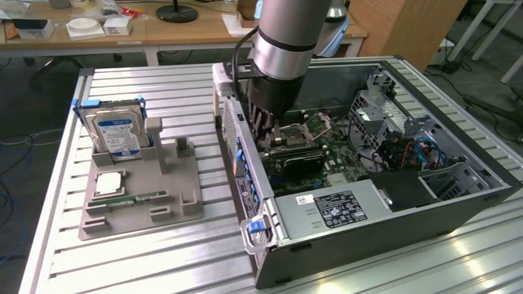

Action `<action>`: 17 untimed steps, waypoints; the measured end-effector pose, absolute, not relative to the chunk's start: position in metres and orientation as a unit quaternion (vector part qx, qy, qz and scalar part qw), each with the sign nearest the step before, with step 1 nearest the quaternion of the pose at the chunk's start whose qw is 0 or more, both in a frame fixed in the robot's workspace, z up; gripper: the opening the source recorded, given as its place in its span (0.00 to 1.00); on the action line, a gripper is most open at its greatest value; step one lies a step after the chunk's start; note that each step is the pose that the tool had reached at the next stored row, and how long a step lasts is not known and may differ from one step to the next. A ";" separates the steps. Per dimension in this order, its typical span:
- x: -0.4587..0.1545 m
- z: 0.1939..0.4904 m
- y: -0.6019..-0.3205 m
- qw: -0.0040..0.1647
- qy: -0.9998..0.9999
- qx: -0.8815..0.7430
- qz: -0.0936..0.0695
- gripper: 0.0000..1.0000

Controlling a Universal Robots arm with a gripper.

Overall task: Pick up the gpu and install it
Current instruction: 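Press down on the gpu until it lock into place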

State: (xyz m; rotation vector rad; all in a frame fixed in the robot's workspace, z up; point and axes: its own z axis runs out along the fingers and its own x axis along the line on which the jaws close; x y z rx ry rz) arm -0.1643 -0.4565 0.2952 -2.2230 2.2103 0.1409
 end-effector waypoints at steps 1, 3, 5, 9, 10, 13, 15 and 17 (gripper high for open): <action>-0.164 0.296 -0.457 0.001 0.704 -0.708 0.045 0.10; -0.164 0.297 -0.457 0.000 0.704 -0.708 0.046 0.10; -0.164 0.297 -0.457 0.000 0.704 -0.708 0.047 0.10; -0.164 0.298 -0.457 -0.001 0.704 -0.708 0.047 0.10; -0.163 0.298 -0.457 -0.001 0.704 -0.708 0.047 0.10; -0.163 0.298 -0.457 -0.002 0.704 -0.708 0.048 0.10; -0.162 0.298 -0.457 -0.002 0.704 -0.708 0.048 0.10; -0.162 0.299 -0.457 -0.001 0.704 -0.708 0.048 0.10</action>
